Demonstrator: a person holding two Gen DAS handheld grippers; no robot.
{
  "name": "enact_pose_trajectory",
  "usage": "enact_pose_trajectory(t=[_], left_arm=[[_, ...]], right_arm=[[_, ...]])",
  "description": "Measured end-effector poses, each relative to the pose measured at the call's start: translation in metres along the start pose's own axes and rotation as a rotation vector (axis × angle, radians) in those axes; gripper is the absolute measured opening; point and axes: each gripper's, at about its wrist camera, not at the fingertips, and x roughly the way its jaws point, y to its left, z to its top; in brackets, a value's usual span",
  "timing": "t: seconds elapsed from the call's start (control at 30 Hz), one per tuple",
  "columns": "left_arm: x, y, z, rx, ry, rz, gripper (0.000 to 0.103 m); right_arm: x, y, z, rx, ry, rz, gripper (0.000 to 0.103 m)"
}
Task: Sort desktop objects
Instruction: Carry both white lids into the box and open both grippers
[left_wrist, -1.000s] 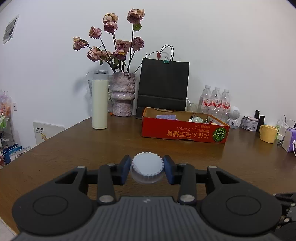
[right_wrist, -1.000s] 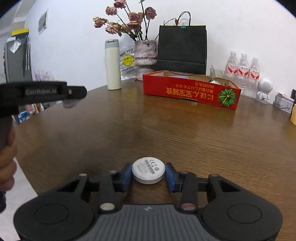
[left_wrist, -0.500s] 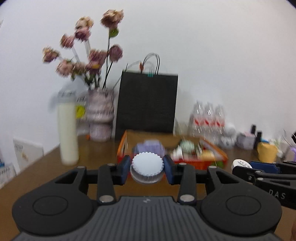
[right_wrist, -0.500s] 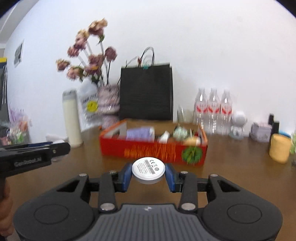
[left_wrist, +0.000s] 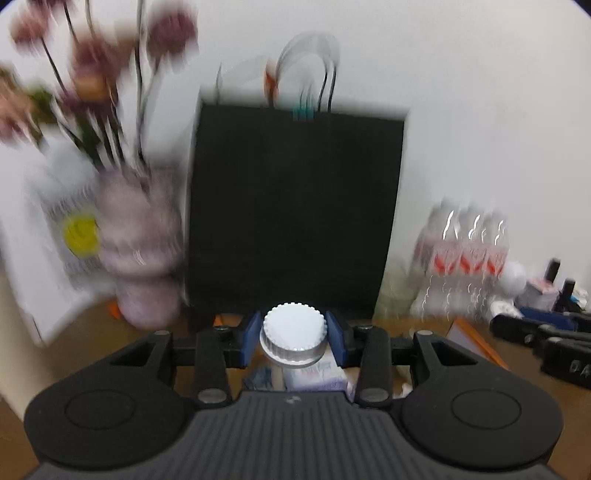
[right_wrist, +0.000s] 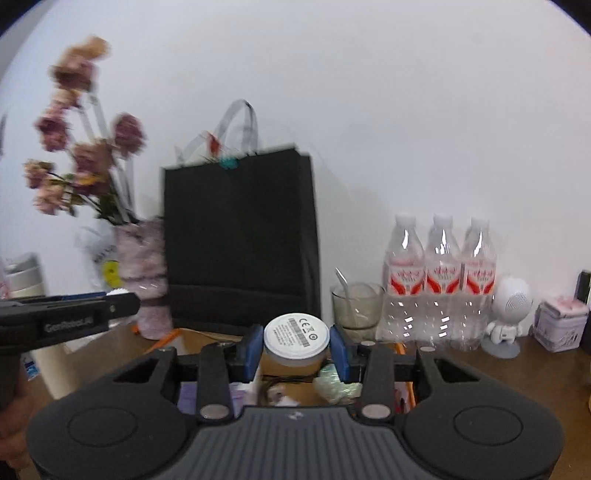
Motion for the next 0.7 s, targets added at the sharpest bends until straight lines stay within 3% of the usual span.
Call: enact_pose_trajectory(t=[0.1,0.17,0.2,0.3,0.37,0.4,0.47,0.6,0.67,0.7], left_arm=[[0.047,0.013,0.013,0.009,0.157,0.019,0.039],[0.081,0.026,0.016,-0.037,0.32,-0.013,0.039],[0.095,0.032,0.016,-0.071,0.376,0.012,0.039],[0.129,0.031,0.005,0.003,0.519,0.05,0.04],[0.134,0.017,0.001,0.118,0.554,0.059,0.045],[0.134,0.015,0.001,0.109,0.579,0.062,0.05],[0.132,0.014,0.004,0.068,0.634,0.067,0.07],[0.116,0.011,0.019,0.053,0.654,0.061,0.078],[0.1,0.01,0.028,0.046,0.651,0.06,0.094],[0.095,0.008,0.033,0.045,0.656,0.055,0.097]], right_arm=[[0.035,-0.017,0.015,-0.009,0.138,-0.01,0.038],[0.061,-0.029,0.018,0.005,0.277,0.01,0.038],[0.078,-0.037,0.016,0.03,0.362,0.031,0.038],[0.124,-0.046,0.004,0.062,0.588,0.056,0.038],[0.148,-0.047,-0.005,0.062,0.722,0.063,0.038],[0.16,-0.046,-0.011,0.058,0.789,0.062,0.038],[0.173,-0.042,-0.02,0.058,0.859,0.063,0.038],[0.179,-0.028,-0.021,0.029,0.916,0.034,0.044],[0.171,-0.027,-0.009,0.069,0.907,0.026,0.049],[0.164,-0.027,0.0,0.092,0.889,0.025,0.058]])
